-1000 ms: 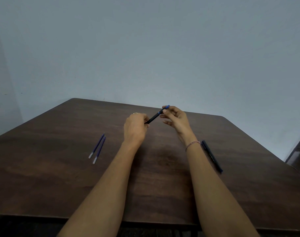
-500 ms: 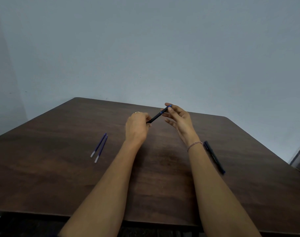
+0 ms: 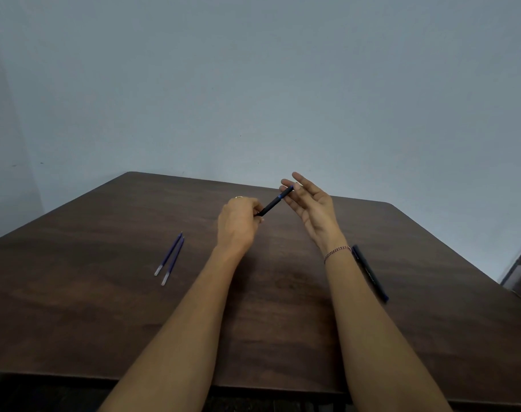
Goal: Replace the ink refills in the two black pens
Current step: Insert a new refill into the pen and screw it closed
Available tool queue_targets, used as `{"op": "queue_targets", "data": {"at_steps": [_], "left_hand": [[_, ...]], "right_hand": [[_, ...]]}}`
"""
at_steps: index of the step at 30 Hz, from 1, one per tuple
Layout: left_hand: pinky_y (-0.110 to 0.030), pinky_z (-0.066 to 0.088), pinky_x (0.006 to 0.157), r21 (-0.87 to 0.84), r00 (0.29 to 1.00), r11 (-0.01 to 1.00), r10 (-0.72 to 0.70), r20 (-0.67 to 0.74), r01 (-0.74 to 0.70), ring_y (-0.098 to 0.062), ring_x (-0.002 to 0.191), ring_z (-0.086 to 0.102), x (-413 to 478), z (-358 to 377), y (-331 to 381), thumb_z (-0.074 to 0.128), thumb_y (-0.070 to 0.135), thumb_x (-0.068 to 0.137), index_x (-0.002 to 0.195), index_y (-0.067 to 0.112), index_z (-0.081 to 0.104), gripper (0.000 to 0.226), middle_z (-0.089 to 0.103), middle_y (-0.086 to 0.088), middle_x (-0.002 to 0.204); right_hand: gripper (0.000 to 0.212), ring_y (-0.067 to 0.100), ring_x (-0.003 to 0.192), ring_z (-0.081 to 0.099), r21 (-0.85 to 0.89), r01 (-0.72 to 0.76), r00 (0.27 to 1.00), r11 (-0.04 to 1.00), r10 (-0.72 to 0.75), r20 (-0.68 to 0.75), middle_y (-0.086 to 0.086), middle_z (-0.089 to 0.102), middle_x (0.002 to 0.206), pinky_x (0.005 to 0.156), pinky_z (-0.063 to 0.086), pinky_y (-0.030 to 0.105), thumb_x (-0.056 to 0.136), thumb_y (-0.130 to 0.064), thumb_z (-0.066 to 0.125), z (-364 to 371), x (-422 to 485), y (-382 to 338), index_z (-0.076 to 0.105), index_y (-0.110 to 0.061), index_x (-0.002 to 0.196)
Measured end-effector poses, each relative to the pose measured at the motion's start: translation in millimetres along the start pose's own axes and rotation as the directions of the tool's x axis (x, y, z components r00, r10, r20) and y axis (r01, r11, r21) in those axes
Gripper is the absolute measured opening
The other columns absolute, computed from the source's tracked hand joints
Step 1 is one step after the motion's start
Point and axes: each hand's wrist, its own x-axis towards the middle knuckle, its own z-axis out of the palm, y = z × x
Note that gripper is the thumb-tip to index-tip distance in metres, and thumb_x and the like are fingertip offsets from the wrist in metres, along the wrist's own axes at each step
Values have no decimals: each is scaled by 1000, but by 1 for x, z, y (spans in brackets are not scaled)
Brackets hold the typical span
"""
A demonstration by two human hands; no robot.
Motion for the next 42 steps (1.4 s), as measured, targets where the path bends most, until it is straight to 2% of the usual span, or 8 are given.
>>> {"op": "queue_targets", "data": {"at_steps": [5,12,20,23,29,32,36,42], "left_hand": [[-31,53,77,-31,1000,999,23,-19,-24,-16,88,64,0,2,-2,74,17,77,98,19,71,20,70,0,92],[-26,48,73,-50,999,997,52,-14,-53,-14,86,65,0,4,1,75,17,77,98,19,71,22,71,1,92],[-24,46,71,-59,999,997,46,-18,-47,-13,84,64,0,3,2,75,18,77,97,19,72,21,71,2,91],[-24,46,70,-62,999,997,48,-18,-49,-13,83,64,-1,3,2,75,17,76,96,20,72,20,71,2,90],[-24,47,71,-67,999,996,53,3,-53,-10,80,61,-2,3,4,75,18,76,97,19,71,21,70,2,90],[-26,49,72,-80,999,996,34,2,-33,-12,82,63,-2,2,4,75,17,76,96,18,71,20,70,2,89],[-31,52,81,-85,999,996,21,33,-18,-14,87,64,-1,1,6,74,17,78,101,16,70,24,70,-1,94],[-30,52,83,-103,999,995,20,50,-15,-12,86,62,-2,1,8,74,16,78,101,16,70,24,70,0,95]], "right_hand": [[19,18,94,70,27,-2,1000,1000,2,-12,5,74,94,79,56,25,92,-1,56,-2,0,2,67,-8,106],[14,14,83,71,45,-6,994,999,11,-106,1,74,82,71,56,21,86,-2,64,-2,2,0,68,-10,96],[23,17,97,69,79,-32,999,996,32,1,7,72,99,77,56,24,93,-7,55,-3,1,-2,62,-5,115],[21,17,95,70,67,-41,999,997,40,20,5,74,93,78,56,25,94,-5,53,-3,1,-3,64,-6,111],[13,16,85,71,4,-19,998,1000,19,-58,2,74,83,73,56,23,89,-6,61,-2,0,-2,67,-9,100],[18,19,94,70,20,-25,999,999,26,-22,5,75,93,79,56,25,90,-9,60,-4,1,-4,66,-10,107],[25,24,105,67,67,-39,999,997,36,37,12,72,107,86,56,28,94,-8,54,-5,0,-5,61,-7,118],[20,18,92,71,-12,-34,999,999,33,-29,5,75,93,76,56,23,91,-4,58,-3,-1,-7,66,-12,108]]}}
